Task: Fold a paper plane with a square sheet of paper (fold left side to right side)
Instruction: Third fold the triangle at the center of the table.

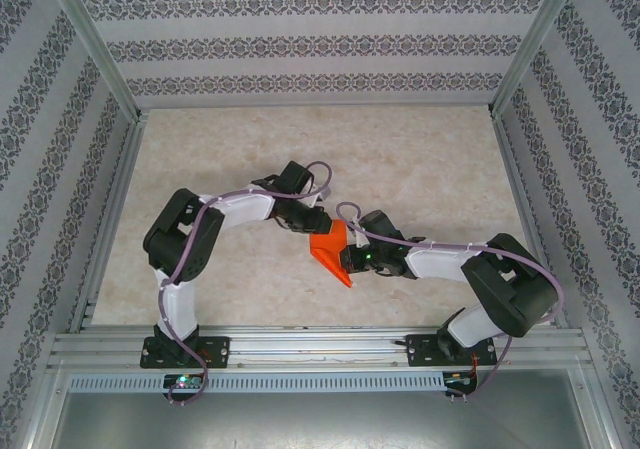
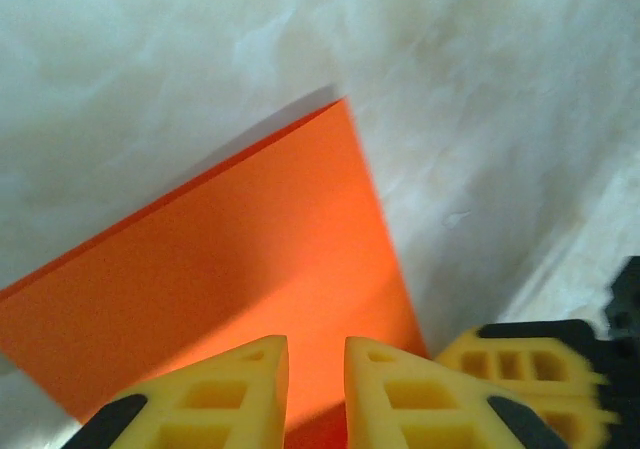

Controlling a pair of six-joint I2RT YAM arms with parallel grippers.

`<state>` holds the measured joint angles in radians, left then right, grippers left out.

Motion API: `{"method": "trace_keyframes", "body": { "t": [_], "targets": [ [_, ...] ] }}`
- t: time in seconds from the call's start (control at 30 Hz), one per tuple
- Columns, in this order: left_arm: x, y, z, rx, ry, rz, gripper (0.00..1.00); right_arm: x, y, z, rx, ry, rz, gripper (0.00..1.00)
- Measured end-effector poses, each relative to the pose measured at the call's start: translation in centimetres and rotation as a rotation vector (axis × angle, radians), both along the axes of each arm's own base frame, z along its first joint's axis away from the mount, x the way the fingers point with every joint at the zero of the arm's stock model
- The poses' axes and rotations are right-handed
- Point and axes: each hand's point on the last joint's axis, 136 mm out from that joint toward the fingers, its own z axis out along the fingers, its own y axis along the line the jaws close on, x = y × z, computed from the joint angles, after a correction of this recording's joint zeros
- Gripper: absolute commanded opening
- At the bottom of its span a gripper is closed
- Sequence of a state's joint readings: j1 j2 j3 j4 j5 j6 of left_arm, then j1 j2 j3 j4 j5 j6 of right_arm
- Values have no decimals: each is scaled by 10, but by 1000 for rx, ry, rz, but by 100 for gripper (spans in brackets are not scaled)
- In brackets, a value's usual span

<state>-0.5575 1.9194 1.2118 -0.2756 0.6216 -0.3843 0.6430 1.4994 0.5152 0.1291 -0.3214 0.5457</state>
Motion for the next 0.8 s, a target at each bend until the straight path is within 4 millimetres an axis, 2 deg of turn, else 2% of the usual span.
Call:
{"method": "trace_keyframes", "body": {
  "t": [0.17, 0.27, 0.4, 0.53, 0.7, 0.8],
  "targets": [
    [-5, 19, 46, -55, -108, 62, 12, 0, 0, 0, 4, 5, -8, 0],
    [-19, 27, 55, -95, -128, 84, 10, 0, 0, 0, 6, 11, -16, 0],
    [-42, 32, 46, -148, -78, 110, 9, 0, 0, 0, 8, 15, -22, 0],
    [-60, 26, 35, -194, -14, 122, 8, 0, 0, 0, 8, 15, -23, 0],
    [-66, 9, 38, -255, 4, 108, 8, 0, 0, -1, 7, 16, -22, 0],
    [-67, 1, 31, -267, 21, 101, 8, 1, 1, -1, 10, 14, -22, 0]
  ]
}}
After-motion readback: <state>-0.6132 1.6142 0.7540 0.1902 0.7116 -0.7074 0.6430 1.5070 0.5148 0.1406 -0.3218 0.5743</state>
